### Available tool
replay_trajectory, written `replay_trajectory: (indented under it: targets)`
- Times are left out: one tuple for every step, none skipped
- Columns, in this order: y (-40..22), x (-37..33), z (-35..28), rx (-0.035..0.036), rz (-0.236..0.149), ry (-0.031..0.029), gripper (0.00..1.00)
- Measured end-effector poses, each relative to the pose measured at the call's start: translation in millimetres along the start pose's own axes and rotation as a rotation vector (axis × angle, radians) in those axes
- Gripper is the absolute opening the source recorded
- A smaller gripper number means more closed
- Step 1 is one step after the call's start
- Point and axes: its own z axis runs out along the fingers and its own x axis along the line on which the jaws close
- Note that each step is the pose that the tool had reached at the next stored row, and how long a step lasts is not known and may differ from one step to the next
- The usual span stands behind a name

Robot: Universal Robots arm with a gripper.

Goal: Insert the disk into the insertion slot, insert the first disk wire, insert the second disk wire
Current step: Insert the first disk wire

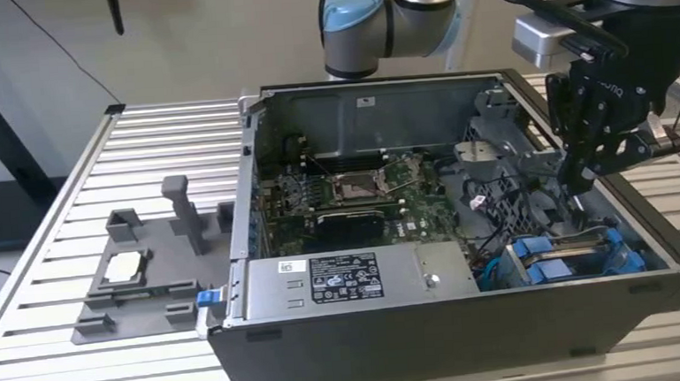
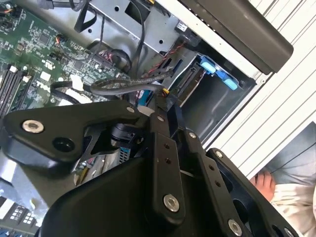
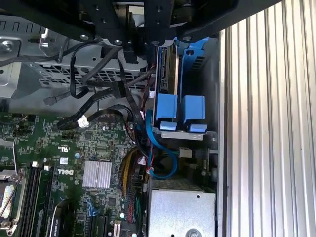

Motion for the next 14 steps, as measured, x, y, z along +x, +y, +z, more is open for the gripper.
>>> replay_trajectory:
  targets:
    - [0.0, 0.0, 0.0, 0.0, 0.0, 0.0, 0.19]
    - [0.0, 0.0, 0.0, -0.0001, 0.0, 0.0, 0.19]
    - [-0.1, 0.0, 0.0, -0.0002, 0.0, 0.0, 0.19]
    - [-0.1, 0.0, 0.0, -0.0003, 0.0, 0.0, 0.19]
    - [-0.3, 0.0, 0.0, -0.0005, 0.0, 0.0, 0.19]
    - [-0.8, 0.0, 0.1, -0.0021, 0.0, 0.0, 0.19]
    - [-1.6, 0.1, 0.2, -0.0076, 0.0, -0.0003, 0.19]
    - [-2.6, 0.1, 0.3, -0.016, 0.0, -0.0008, 0.19]
    - [-4.2, 0.2, 0.5, -0.0292, -0.001, -0.0015, 0.19]
    - [-5.7, 0.3, 0.8, -0.0436, -0.001, -0.0023, 0.19]
    - [-7.5, 0.4, 1.0, -0.0594, -0.001, -0.0032, 0.19]
    - [-9.1, 0.6, 1.2, -0.0726, -0.002, -0.0039, 0.19]
    - [-10.7, 0.9, 1.5, -0.0837, -0.002, -0.0045, 0.19]
    - [-12.4, 1.4, 1.7, -0.0958, -0.002, -0.005, 0.19]
